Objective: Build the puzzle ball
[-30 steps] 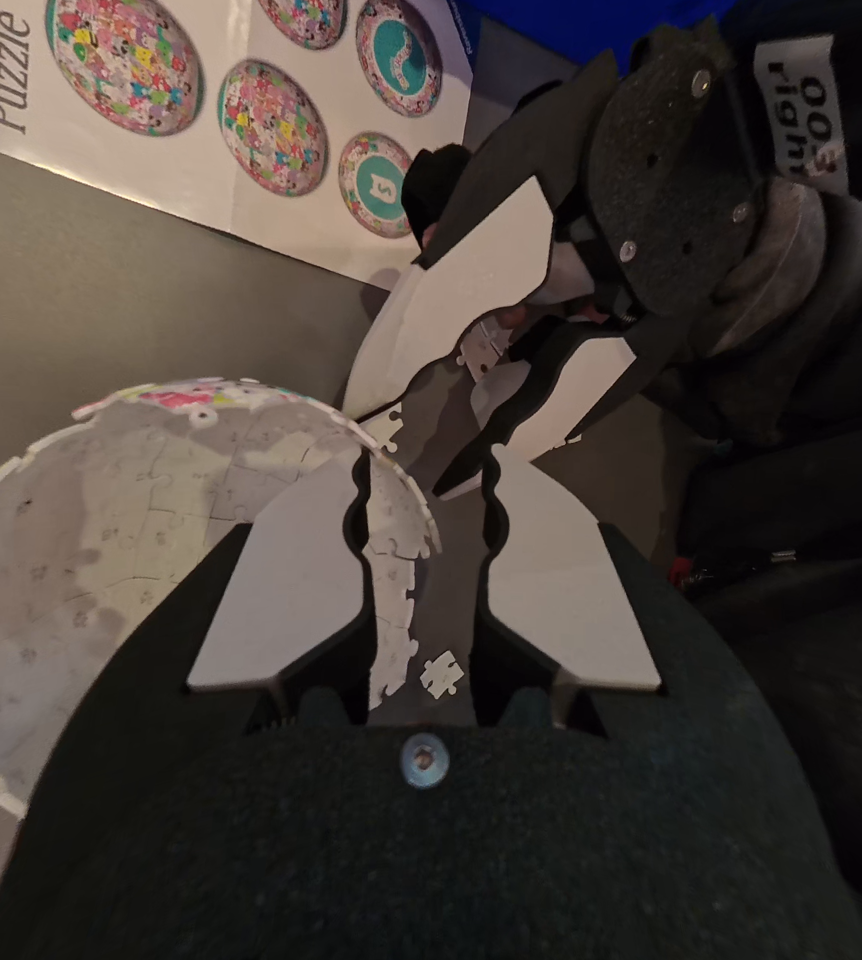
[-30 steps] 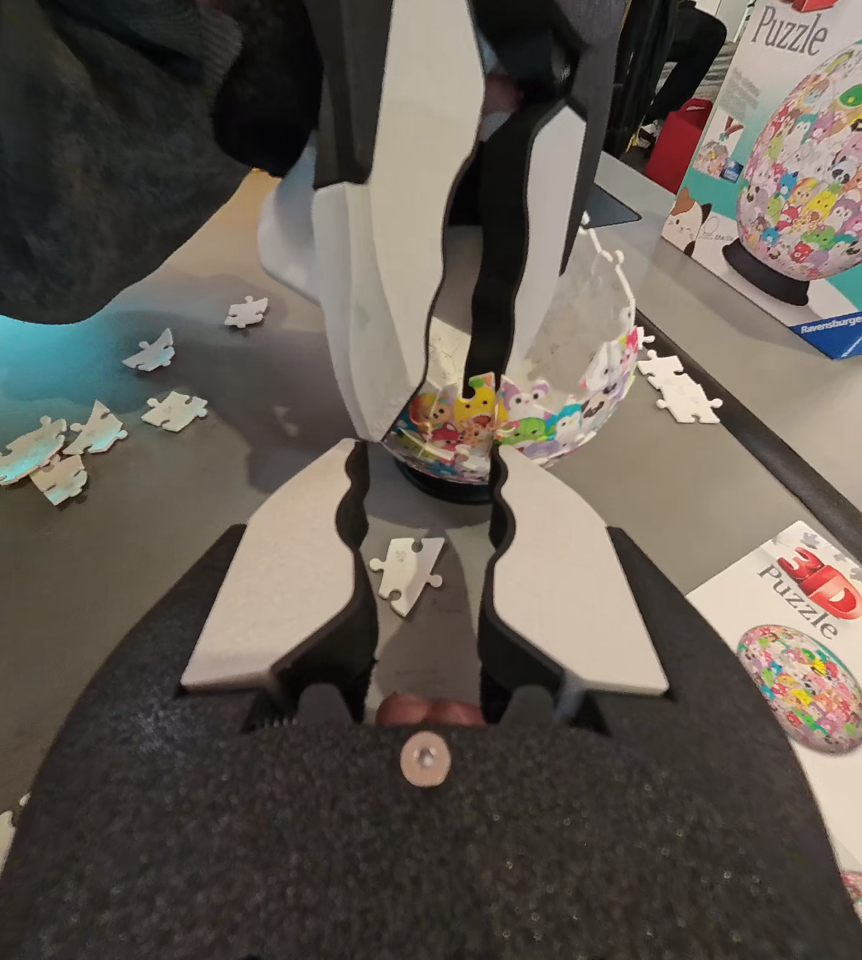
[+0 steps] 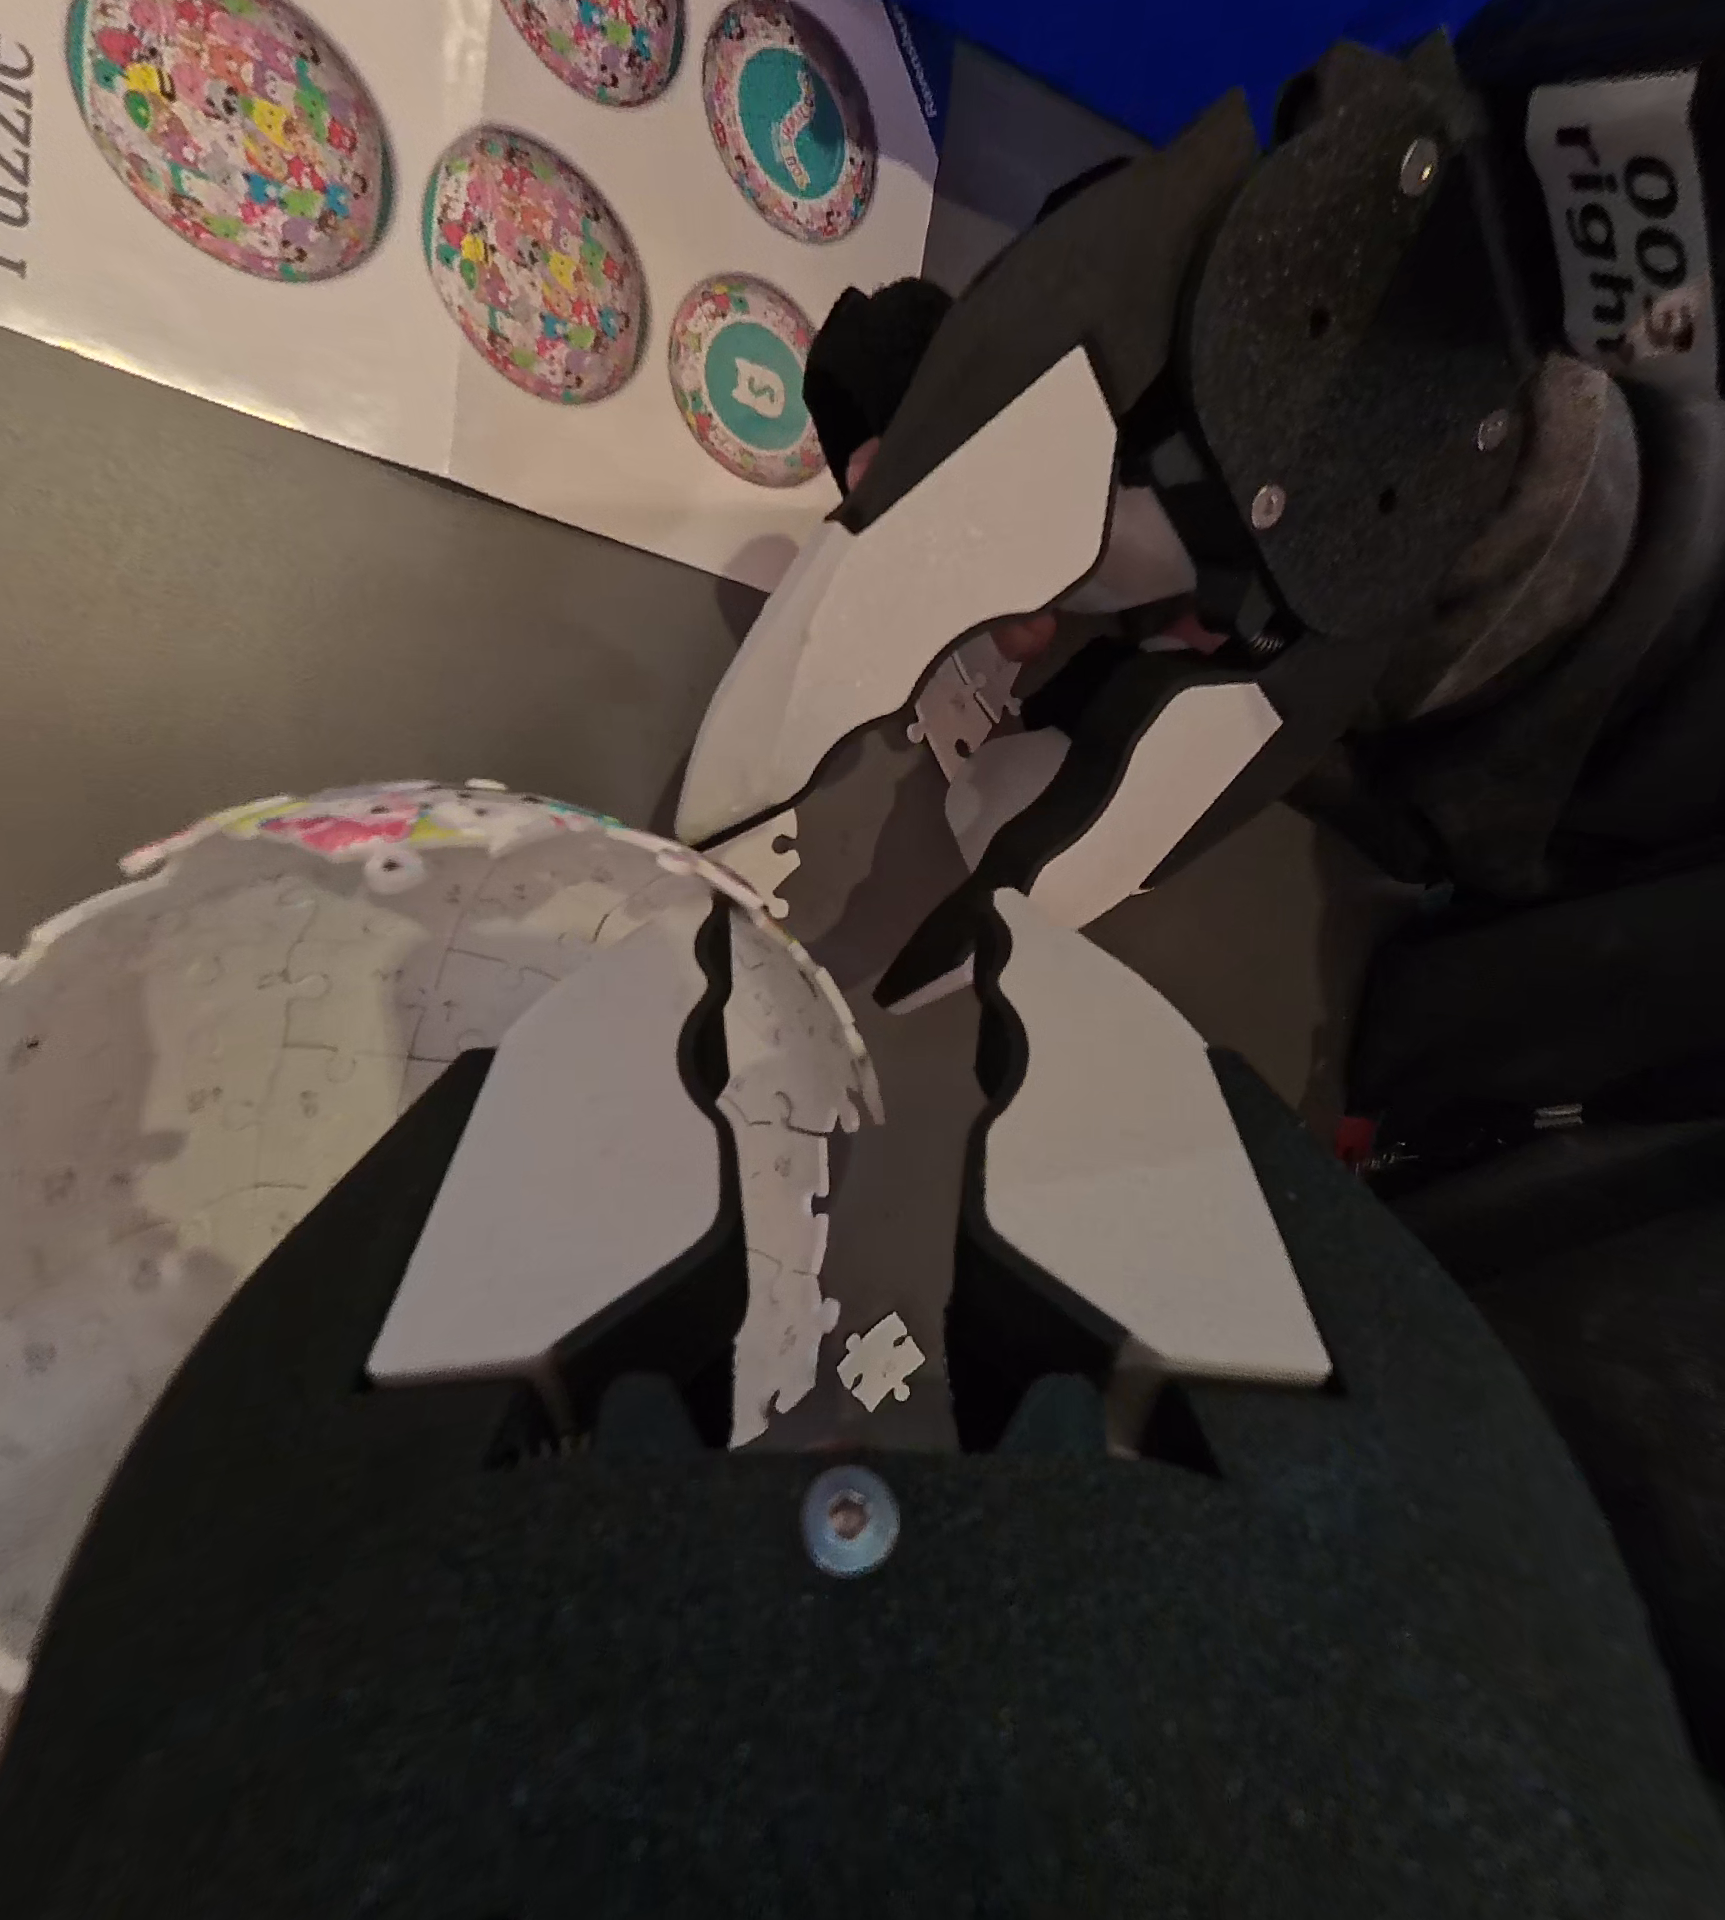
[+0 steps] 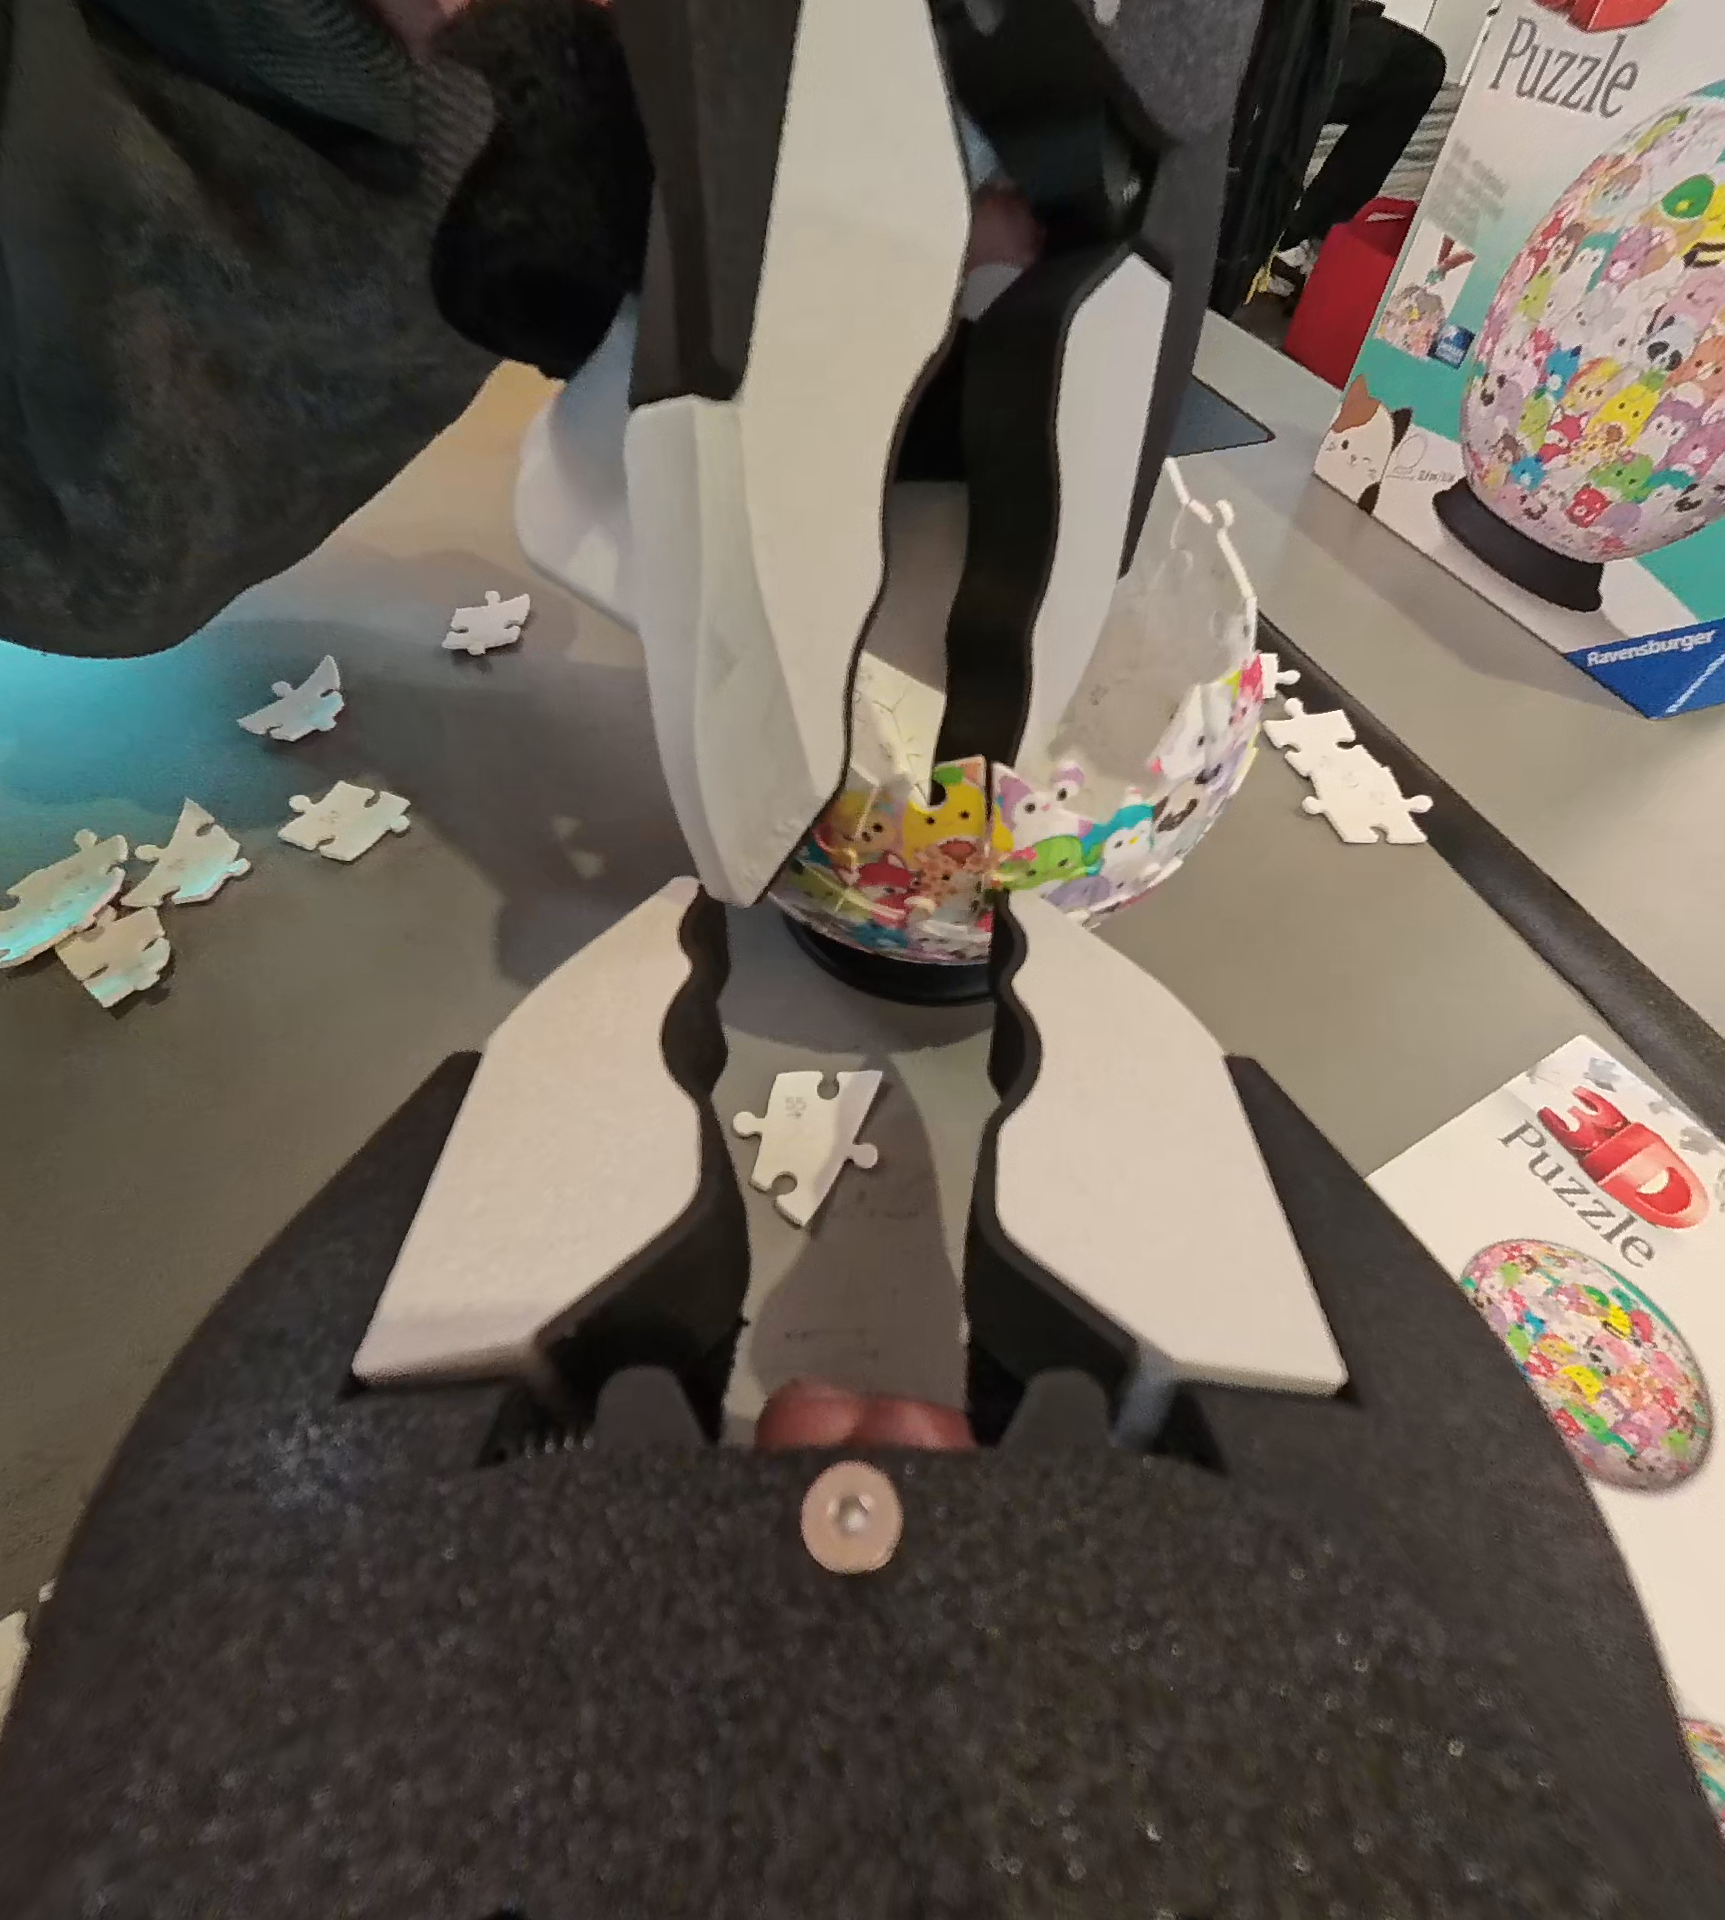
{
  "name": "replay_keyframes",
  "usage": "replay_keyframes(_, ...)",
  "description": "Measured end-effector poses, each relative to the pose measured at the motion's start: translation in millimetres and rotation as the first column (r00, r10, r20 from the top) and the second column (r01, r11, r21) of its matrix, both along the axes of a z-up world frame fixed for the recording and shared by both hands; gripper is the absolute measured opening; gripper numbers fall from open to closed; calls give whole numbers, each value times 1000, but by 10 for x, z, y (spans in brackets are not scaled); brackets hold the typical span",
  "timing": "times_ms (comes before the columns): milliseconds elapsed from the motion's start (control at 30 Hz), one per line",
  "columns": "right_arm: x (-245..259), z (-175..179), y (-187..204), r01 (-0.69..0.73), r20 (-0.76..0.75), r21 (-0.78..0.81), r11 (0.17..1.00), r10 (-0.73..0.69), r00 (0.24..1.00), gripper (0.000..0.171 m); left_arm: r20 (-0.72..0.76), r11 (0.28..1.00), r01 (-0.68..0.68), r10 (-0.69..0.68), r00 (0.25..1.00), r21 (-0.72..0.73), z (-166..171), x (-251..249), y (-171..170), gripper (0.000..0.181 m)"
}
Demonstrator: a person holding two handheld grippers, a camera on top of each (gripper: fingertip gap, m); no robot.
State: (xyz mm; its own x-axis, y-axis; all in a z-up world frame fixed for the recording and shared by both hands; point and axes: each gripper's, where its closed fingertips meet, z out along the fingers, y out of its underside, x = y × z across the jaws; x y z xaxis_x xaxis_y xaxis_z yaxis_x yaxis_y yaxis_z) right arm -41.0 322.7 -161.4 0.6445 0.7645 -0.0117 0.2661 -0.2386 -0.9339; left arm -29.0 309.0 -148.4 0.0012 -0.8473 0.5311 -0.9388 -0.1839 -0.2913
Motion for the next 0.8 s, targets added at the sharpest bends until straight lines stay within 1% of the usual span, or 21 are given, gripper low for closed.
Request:
replay_keyframes(367, 26, -2, -3, 1, -5, -3, 1000, -1, 1000, 47, 21, 998, -39, 40, 999, -38, 24, 29, 42, 45)
replay_keyframes(567, 44, -3, 24, 19, -11, -7, 1000, -19, 1000, 51, 26, 998, -53, 54, 998, -40, 7, 68, 65, 55)
replay_keyframes(800, 3, -13, 25, 18, 6, 2, 1000, -18, 1000, 52, 26, 998, -48, 50, 998, -46, -19, 87, 45, 58)
